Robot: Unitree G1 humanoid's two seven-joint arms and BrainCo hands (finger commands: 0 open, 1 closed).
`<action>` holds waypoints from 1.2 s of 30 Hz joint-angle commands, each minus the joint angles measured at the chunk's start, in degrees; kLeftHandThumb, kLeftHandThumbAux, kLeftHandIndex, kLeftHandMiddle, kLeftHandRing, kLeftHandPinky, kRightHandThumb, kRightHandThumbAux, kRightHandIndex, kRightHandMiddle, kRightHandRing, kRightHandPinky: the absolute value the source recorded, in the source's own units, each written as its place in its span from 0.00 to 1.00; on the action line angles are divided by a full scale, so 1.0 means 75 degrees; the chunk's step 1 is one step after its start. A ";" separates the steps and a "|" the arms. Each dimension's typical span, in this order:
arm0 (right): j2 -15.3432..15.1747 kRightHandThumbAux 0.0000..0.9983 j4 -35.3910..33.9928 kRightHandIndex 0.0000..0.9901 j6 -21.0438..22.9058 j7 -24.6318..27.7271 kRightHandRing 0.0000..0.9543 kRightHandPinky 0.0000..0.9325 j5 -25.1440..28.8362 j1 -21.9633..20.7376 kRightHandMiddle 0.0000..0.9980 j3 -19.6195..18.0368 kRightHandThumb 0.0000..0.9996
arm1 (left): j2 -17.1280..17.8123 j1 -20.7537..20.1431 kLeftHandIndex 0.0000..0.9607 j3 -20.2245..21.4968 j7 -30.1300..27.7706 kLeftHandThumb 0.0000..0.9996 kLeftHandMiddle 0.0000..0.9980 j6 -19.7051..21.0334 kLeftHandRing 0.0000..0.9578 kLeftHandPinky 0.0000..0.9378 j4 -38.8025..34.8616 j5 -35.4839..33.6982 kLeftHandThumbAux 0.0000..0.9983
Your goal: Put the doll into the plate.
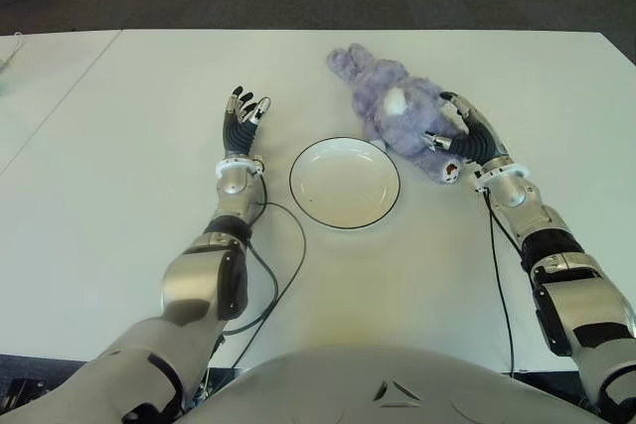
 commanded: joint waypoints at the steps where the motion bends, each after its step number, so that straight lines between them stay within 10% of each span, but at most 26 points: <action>1: 0.0536 0.57 0.1364 0.04 0.0638 0.0502 0.02 0.12 0.0069 -0.0489 0.00 0.0103 0.27 | -0.0295 0.1506 0.08 -0.0074 0.0166 0.00 0.17 0.1089 0.18 0.18 0.1050 0.0080 0.53; 30: 0.0776 0.65 0.2195 0.08 0.1300 -0.0165 0.09 0.18 -0.0156 -0.0816 0.06 0.0374 0.31 | -0.0251 0.1517 0.09 0.0007 0.0061 0.00 0.18 0.1143 0.19 0.19 0.1072 0.0014 0.54; 36: 0.0646 0.68 0.2597 0.24 0.1663 -0.0099 0.42 0.47 -0.0001 -0.0838 0.39 0.0221 0.45 | -0.0302 0.1537 0.08 -0.0011 0.0093 0.00 0.18 0.1065 0.19 0.18 0.1041 0.0005 0.53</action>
